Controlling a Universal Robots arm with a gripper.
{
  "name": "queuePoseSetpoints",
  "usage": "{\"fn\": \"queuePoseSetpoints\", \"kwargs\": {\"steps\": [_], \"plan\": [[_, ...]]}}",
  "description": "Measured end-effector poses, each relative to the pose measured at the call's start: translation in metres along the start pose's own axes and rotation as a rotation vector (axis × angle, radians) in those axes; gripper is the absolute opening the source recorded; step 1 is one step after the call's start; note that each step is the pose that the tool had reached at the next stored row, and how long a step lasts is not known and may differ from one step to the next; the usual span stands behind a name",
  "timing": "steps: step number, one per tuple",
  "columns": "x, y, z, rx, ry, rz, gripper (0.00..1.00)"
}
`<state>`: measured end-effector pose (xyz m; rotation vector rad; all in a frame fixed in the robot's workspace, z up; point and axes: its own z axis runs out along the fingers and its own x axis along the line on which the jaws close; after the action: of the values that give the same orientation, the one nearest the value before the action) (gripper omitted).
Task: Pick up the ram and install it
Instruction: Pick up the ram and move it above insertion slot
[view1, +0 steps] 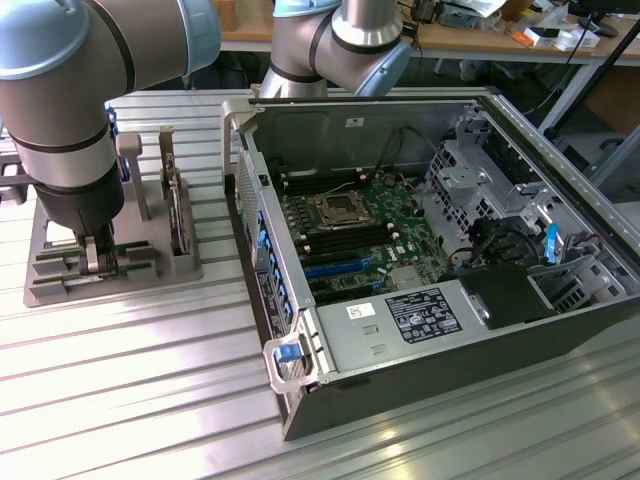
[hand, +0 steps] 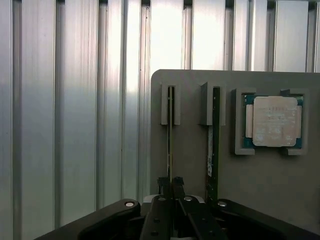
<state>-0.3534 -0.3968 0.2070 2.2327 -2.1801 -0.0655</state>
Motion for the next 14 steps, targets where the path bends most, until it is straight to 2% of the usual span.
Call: {"fn": "queuePoseSetpoints", "kwargs": {"steps": [14], "plan": [[0.0,0.0,-0.0013,0.0001,0.0,0.0,0.12]]}}
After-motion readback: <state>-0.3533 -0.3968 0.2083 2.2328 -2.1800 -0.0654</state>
